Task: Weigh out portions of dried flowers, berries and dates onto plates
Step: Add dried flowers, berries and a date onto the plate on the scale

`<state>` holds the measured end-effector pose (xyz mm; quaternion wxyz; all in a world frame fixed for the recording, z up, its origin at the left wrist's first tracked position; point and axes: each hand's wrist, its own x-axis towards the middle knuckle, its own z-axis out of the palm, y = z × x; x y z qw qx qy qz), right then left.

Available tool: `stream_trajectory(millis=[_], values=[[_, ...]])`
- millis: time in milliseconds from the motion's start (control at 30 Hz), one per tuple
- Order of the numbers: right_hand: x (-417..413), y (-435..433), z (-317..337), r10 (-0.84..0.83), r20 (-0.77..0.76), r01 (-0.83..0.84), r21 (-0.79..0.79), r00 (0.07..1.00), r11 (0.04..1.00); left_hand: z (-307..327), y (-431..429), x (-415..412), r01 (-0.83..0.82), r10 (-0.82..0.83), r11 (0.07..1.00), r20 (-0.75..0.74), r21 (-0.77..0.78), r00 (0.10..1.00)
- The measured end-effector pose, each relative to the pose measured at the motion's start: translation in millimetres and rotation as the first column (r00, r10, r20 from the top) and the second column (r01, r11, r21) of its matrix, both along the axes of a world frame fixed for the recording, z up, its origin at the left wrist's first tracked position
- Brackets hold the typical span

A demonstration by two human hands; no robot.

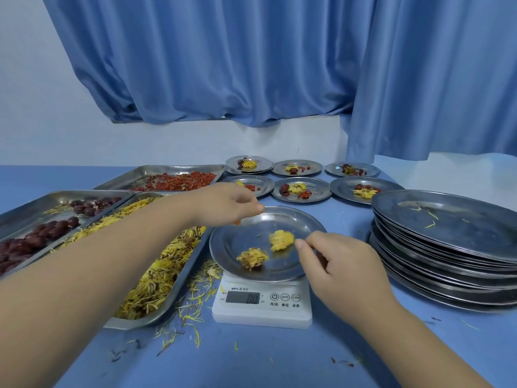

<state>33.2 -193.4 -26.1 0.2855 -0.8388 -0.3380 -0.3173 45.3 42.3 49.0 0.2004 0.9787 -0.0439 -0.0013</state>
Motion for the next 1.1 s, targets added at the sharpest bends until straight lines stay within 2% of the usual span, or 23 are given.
stream_trajectory(millis=[133,233,333,433,533,667,733,800,967,1100], values=[[-5.8,0.4,-0.5,0.027,0.027,-0.026,-0.02,0.999,0.999,-4.8,15.3,-20.3,-0.006,0.009,0.997,0.035,-0.082,0.999],[-14.3,9.9,4.0,0.042,0.105,-0.039,-0.036,0.994,0.999,-8.4,35.6,-38.4,-0.028,0.037,0.991,0.064,-0.134,0.997],[-25.5,35.5,11.3,0.069,0.17,-0.059,-0.065,0.983,0.996,-8.2,65.7,-59.5,-0.094,0.114,0.976,0.092,-0.196,0.989],[-35.9,72.2,18.3,0.12,0.143,-0.115,-0.04,0.982,0.993,-0.6,105.4,-78.7,-0.202,0.227,0.956,0.1,-0.212,0.969],[-41.8,103.6,21.9,0.154,0.127,-0.15,-0.043,0.98,0.988,13.8,153.4,-92.4,-0.342,0.366,0.924,0.136,-0.173,0.921],[-44.6,125.2,12.1,0.157,0.134,-0.143,-0.11,0.978,0.984,23.1,225.3,-109.7,-0.492,0.552,0.814,0.148,-0.309,0.82],[-44.9,128.2,5.9,0.162,0.165,-0.14,-0.139,0.973,0.98,15.4,251.1,-114.0,-0.552,0.613,0.77,0.129,-0.319,0.78],[-46.3,129.5,1.8,0.172,0.182,-0.15,-0.127,0.968,0.981,-1.1,270.6,-112.8,-0.606,0.651,0.746,0.115,-0.277,0.75],[-47.5,132.5,-5.2,0.2,0.211,-0.178,-0.119,0.957,0.977,-37.4,301.8,-100.6,-0.672,0.665,0.74,0.115,0.029,0.738],[-47.4,134.4,-3.6,0.209,0.219,-0.182,-0.134,0.953,0.974,-51.4,322.0,-88.7,-0.694,0.695,0.686,0.088,0.216,0.714]])
